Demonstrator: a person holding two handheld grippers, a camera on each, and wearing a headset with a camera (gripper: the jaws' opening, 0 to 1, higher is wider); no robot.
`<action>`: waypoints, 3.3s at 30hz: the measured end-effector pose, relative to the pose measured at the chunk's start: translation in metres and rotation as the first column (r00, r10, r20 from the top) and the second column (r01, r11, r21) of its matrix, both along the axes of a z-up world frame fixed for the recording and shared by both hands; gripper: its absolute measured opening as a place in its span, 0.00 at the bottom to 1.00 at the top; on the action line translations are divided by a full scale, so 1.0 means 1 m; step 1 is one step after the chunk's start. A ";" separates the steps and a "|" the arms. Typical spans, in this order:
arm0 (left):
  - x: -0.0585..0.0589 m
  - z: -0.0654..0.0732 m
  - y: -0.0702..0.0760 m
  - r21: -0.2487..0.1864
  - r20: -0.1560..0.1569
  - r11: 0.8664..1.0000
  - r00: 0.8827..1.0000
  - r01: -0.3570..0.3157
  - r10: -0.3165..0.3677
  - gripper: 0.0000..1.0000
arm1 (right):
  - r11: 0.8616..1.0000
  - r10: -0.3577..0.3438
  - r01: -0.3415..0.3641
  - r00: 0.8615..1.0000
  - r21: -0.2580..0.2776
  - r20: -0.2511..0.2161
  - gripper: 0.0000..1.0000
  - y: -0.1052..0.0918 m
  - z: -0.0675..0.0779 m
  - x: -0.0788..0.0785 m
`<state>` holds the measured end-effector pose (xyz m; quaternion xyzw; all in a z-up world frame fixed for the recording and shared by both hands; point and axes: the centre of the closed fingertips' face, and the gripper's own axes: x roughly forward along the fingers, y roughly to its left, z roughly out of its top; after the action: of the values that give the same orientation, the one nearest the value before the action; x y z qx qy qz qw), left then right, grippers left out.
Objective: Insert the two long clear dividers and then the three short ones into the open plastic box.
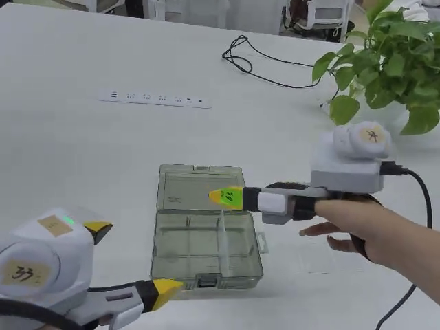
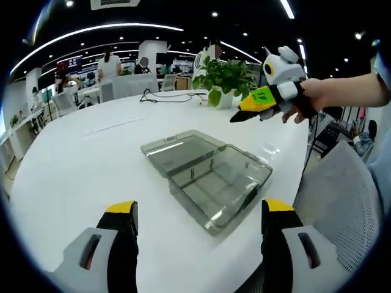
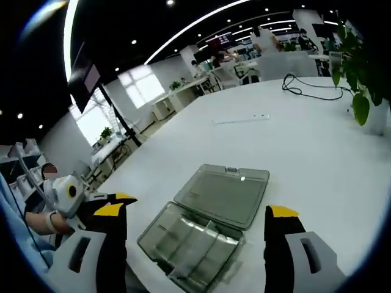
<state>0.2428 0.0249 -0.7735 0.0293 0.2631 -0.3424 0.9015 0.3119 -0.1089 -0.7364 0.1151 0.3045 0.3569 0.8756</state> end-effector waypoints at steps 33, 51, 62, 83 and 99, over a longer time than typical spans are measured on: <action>0.037 -0.053 0.131 0.302 -0.196 0.942 0.958 -0.145 0.211 0.74 | 0.986 0.159 -0.140 0.958 -0.095 0.237 1.00 -0.041 0.003 -0.061; 0.038 -0.068 0.132 0.449 -0.317 0.889 0.916 -0.084 0.246 0.51 | 0.979 0.198 -0.183 0.959 -0.094 0.202 0.99 -0.076 0.003 -0.084; 0.036 -0.068 0.128 0.480 -0.425 0.877 0.867 -0.028 0.260 0.44 | 0.979 0.202 -0.196 0.956 -0.051 0.212 0.97 -0.093 0.010 -0.091; 0.041 -0.067 0.140 0.483 -0.453 0.874 0.869 0.052 0.198 0.30 | 0.991 0.126 -0.110 0.960 -0.076 0.251 0.94 -0.051 0.023 -0.086; 0.038 -0.063 0.124 0.295 -0.480 0.953 0.852 -0.064 0.206 0.30 | 0.994 0.069 -0.054 0.985 -0.095 0.158 0.91 -0.031 0.015 -0.069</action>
<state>0.2812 0.1487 -0.8365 0.0413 0.5354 -0.2345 0.8104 0.2425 -0.1397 -0.7217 0.0365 0.2520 0.3776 0.8903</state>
